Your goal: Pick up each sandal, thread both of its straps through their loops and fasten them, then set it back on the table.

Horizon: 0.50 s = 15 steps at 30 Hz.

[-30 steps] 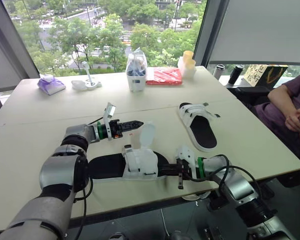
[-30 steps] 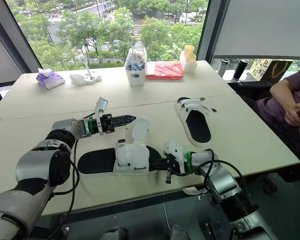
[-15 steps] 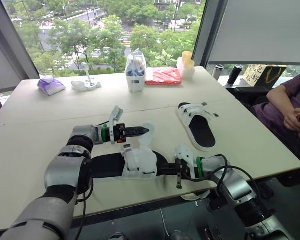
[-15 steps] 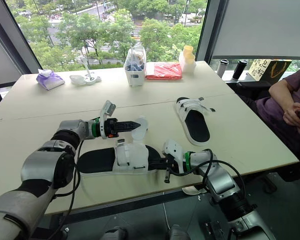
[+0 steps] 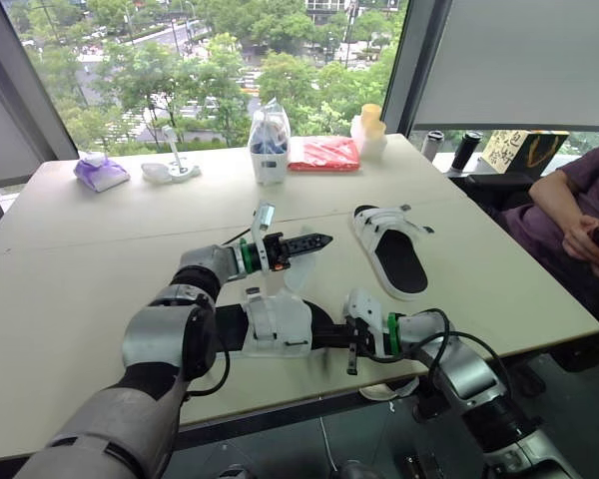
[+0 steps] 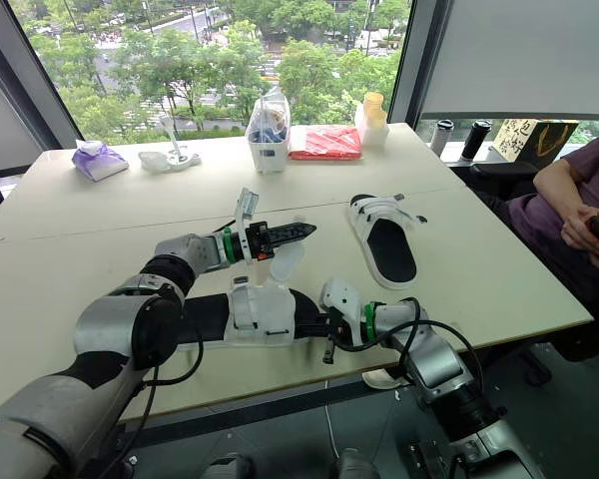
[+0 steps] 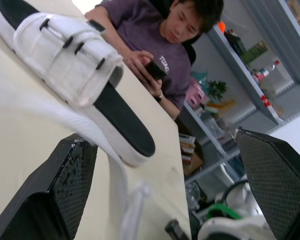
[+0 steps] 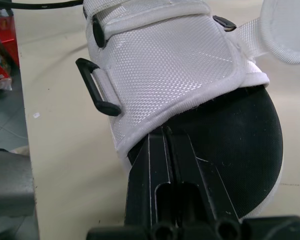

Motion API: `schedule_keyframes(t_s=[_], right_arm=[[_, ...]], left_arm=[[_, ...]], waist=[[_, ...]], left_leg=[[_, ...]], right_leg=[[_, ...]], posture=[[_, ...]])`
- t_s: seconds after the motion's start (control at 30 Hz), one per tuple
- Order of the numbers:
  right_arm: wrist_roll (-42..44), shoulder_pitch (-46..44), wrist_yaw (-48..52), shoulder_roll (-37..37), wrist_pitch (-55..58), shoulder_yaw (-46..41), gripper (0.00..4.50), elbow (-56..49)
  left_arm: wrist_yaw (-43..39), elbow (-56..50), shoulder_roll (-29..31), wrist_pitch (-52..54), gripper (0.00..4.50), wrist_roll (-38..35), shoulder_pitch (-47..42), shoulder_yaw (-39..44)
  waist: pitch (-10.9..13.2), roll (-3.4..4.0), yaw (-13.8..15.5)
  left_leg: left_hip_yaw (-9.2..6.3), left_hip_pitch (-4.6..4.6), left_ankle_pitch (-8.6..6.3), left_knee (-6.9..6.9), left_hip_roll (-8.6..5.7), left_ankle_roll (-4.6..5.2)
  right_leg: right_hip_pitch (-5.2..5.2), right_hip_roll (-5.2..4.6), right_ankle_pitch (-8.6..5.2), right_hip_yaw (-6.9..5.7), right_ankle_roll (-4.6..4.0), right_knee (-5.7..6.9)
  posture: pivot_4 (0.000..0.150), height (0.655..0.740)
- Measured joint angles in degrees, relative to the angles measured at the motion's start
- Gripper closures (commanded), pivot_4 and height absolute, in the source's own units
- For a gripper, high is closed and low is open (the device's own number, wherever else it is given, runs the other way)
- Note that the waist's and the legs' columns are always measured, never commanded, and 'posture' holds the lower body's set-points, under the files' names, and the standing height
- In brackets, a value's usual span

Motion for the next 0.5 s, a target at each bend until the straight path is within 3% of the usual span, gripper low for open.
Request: schedule_keyframes(t_s=[0.1, 0.17, 0.27, 0.4, 0.5], right_arm=[[-0.01, 0.12, -0.55, 0.01, -0.17, -0.07, 4.5, -0.09], [-0.01, 0.38, -0.87, 0.01, -0.37, -0.11, 4.5, -0.18], [0.0, 0.62, -1.36, 0.01, -0.46, -0.12, 4.5, -0.35], [0.0, 0.71, -1.69, 0.03, -0.44, -0.11, 4.5, -0.44], [0.01, 0.66, -1.7, 0.14, -0.47, -0.07, 4.5, -0.35]], left_arm=[[0.42, 0.32, -0.22, -0.48, 0.06, 0.05, -0.63, 0.89], [0.31, 0.32, -0.23, -1.24, 0.58, 0.25, -0.98, 0.87], [0.08, 0.32, -0.24, -1.64, 1.87, 0.46, -1.3, 0.82], [-2.13, 0.32, 0.02, -1.64, 3.94, 1.8, -1.3, -0.45], [-3.53, 0.32, 1.03, -1.69, 3.79, 2.97, -1.29, -1.79]], waist=[[0.0, 0.0, -0.03], [0.0, 0.0, 0.04], [0.0, 0.0, 0.03], [0.0, 0.0, 0.02], [0.0, 0.0, -0.05]], left_leg=[[0.0, 0.0, 0.0, 0.01, 0.01, 0.0], [0.0, 0.01, 0.0, 0.02, 0.02, 0.0], [0.0, 0.0, 0.0, 0.07, 0.02, 0.0], [0.0, 0.01, 0.0, 0.1, 0.02, 0.0], [0.0, 0.0, 0.0, 0.12, 0.03, 0.0]], right_leg=[[0.0, 0.03, 0.01, 0.0, -0.01, 0.01], [0.0, 0.04, 0.01, 0.0, -0.02, 0.01], [0.03, 0.04, 0.02, 0.01, -0.03, 0.01], [0.05, 0.05, 0.04, 0.02, -0.06, 0.01], [0.05, 0.07, 0.05, 0.03, -0.07, 0.01]], posture=[[0.15, 0.74], [0.15, 0.74], [0.15, 0.74], [0.15, 0.74], [0.15, 0.74]])
